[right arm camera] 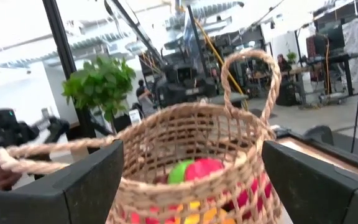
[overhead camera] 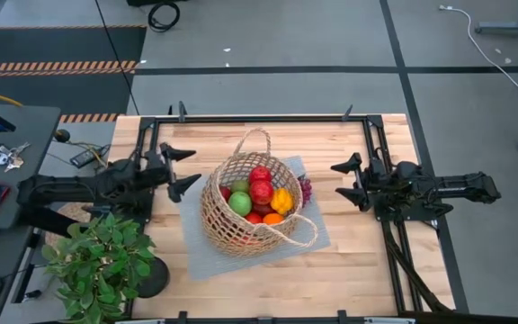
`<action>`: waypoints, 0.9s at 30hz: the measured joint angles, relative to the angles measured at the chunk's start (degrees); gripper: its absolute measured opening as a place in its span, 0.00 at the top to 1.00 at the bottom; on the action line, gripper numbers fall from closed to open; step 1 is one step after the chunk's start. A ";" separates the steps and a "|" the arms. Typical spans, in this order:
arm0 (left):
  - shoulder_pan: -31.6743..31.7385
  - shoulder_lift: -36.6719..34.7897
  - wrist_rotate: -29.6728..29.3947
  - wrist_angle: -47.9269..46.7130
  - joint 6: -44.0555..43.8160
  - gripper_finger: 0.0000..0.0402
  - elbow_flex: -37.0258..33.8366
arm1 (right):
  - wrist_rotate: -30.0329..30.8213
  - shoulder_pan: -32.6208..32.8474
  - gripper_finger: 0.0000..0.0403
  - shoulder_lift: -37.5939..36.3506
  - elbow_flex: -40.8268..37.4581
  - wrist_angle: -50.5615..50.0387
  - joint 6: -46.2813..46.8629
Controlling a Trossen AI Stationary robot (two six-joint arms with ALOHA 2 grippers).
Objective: Build produce basket
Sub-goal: Put the grapes into the basket
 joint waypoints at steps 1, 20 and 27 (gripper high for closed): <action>0.01 -1.48 0.42 -0.20 0.36 0.03 -0.60 | 0.02 0.00 0.05 -0.02 0.00 0.65 0.04; 0.01 -21.67 3.04 -17.48 -1.41 0.03 -3.99 | 12.15 -3.90 0.05 16.00 2.19 5.98 1.66; 0.01 -21.98 6.76 -16.78 -5.87 0.03 -8.23 | 11.15 -8.46 0.05 27.51 5.76 -3.38 2.53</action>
